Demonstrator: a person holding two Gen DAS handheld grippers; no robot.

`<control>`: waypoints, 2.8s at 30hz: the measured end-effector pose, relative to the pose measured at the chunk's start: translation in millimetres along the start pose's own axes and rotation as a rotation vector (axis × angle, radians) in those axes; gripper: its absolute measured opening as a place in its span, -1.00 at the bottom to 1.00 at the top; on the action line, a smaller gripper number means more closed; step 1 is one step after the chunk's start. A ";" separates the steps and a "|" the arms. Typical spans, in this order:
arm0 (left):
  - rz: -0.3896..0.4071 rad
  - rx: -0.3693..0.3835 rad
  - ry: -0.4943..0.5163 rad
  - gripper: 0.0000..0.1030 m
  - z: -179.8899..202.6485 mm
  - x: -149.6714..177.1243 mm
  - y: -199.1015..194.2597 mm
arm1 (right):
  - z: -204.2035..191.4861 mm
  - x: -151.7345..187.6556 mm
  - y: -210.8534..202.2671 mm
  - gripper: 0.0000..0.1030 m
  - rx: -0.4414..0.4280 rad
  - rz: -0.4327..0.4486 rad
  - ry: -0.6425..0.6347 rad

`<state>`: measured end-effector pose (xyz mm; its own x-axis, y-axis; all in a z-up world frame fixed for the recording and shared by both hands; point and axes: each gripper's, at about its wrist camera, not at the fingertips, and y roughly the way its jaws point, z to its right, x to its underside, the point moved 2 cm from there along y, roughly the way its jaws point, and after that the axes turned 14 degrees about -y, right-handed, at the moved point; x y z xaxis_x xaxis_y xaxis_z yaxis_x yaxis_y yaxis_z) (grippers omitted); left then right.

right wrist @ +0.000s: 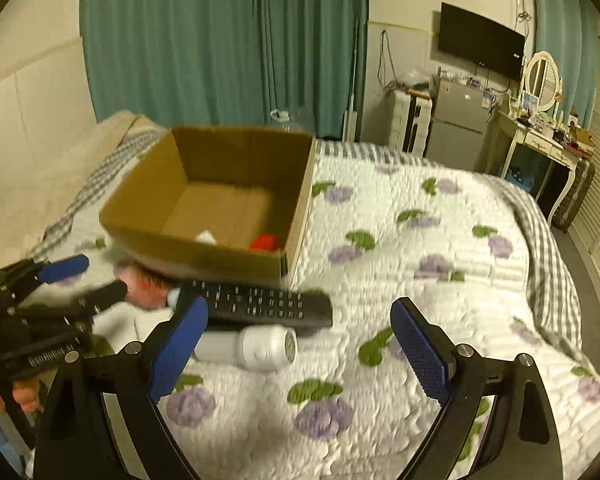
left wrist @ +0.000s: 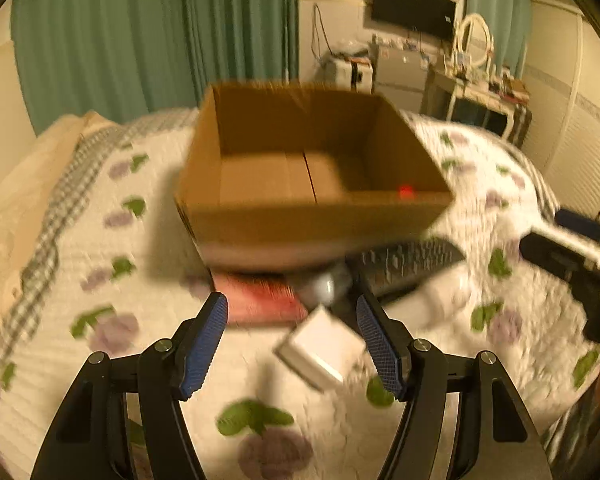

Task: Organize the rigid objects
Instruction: 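Move both tools back toward the remaining items beside the box, then grasp the second white charger with the left tool while the right tool grasps the black remote, then lower the charger and remote into the cardboard box and open both tools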

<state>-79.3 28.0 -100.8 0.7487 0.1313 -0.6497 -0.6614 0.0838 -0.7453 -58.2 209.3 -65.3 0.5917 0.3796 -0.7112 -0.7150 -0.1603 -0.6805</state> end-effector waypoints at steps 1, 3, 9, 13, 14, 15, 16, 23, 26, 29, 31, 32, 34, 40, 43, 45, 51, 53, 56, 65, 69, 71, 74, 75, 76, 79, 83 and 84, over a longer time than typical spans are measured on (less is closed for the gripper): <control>-0.018 0.006 0.016 0.36 1.1 6.4 5.6 | -1.6 0.9 2.2 0.81 -0.002 -0.006 -0.006; -0.035 0.007 0.047 0.36 3.3 16.1 10.4 | -5.4 2.6 6.1 0.81 -0.003 -0.013 -0.020; -0.080 -0.003 0.184 0.36 13.4 40.6 25.5 | -8.2 8.5 21.7 0.81 -0.019 -0.052 -0.022; -0.069 -0.077 0.243 0.36 16.7 45.4 37.0 | -9.2 14.5 33.4 0.81 -0.025 -0.085 -0.020; -0.080 -0.072 0.258 0.36 18.2 46.4 40.4 | -9.6 15.5 35.2 0.81 -0.026 -0.090 -0.018; -0.087 -0.076 0.266 0.36 18.9 46.5 43.3 | -9.7 16.6 38.3 0.81 -0.027 -0.099 -0.017; -0.094 -0.082 0.283 0.36 20.2 46.8 47.4 | -9.6 17.1 40.5 0.81 -0.028 -0.105 -0.016; -0.122 -0.079 0.331 0.36 26.0 45.8 63.3 | -8.2 19.7 49.4 0.81 -0.022 -0.132 -0.008; -0.112 -0.042 0.334 0.11 26.1 48.0 55.5 | -8.7 19.8 49.1 0.81 -0.020 -0.134 -0.010; -0.098 -0.040 0.312 0.10 23.1 48.6 46.1 | -9.1 18.5 45.4 0.81 -0.030 -0.120 -0.009; -0.089 -0.013 0.258 0.09 17.0 44.3 35.9 | -9.4 17.2 43.2 0.81 -0.031 -0.110 -0.015; -0.087 0.005 0.227 0.09 13.9 41.4 30.9 | -10.0 16.7 42.8 0.81 -0.030 -0.107 -0.020; -0.063 0.027 0.138 0.09 2.9 31.7 16.9 | -13.2 15.2 41.9 0.81 -0.029 -0.099 -0.046; 0.057 -0.056 -0.051 0.09 -33.4 -7.6 -10.3 | -39.6 8.6 54.0 0.81 -0.035 -0.086 -0.165; 0.091 -0.108 -0.099 0.09 -48.3 -10.1 -14.7 | -54.8 6.3 67.8 0.81 -0.013 -0.103 -0.235; 0.084 -0.113 -0.125 0.09 -53.0 -10.7 -12.0 | -64.3 5.9 78.0 0.79 -0.003 -0.118 -0.278; 0.058 -0.112 -0.164 0.09 -62.7 -8.4 -3.4 | -82.6 0.7 101.0 0.53 0.057 -0.136 -0.369; 0.052 -0.108 -0.167 0.09 -62.6 -7.4 -1.4 | -89.1 -0.5 108.6 0.41 0.073 -0.140 -0.394; 0.049 -0.106 -0.167 0.09 -61.8 -5.6 0.3 | -96.8 -2.0 114.2 0.31 0.087 -0.121 -0.419; 0.061 -0.098 -0.154 0.09 -58.9 -5.6 -3.8 | -95.9 -10.1 81.3 -0.49 0.157 -0.004 -0.413; 0.075 -0.080 -0.139 0.09 -51.3 -5.7 -12.9 | -77.2 -20.7 51.5 -0.62 0.128 0.043 -0.337; 0.085 -0.065 -0.131 0.09 -46.7 -6.7 -19.6 | -69.9 -27.3 37.7 -0.66 0.116 0.060 -0.292; 0.113 -0.042 -0.114 0.09 -37.3 -9.6 -34.3 | -57.1 -37.9 12.4 -0.67 0.064 0.105 -0.203; 0.120 -0.038 -0.111 0.09 -35.2 -11.3 -37.9 | -52.9 -42.2 2.7 -0.67 0.050 0.125 -0.176; 0.129 -0.030 -0.105 0.09 -31.6 -14.1 -43.1 | -49.0 -46.7 -6.9 -0.67 0.033 0.143 -0.152; 0.149 -0.009 -0.098 0.09 -24.0 -23.2 -54.4 | -42.8 -55.2 -29.2 -0.67 0.008 0.187 -0.109; 0.208 0.007 -0.082 0.09 -12.9 -48.0 -72.0 | -30.9 -81.2 -46.3 -0.67 -0.007 0.237 -0.093; 0.217 0.008 -0.079 0.09 -10.7 -52.0 -74.1 | -28.7 -89.5 -47.7 -0.67 -0.004 0.246 -0.097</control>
<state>-68.7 4.4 -13.4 0.5831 0.2242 -0.7809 -0.8074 0.0528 -0.5877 -66.4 156.9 25.7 0.3614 0.4142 -0.8353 -0.8317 -0.2619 -0.4897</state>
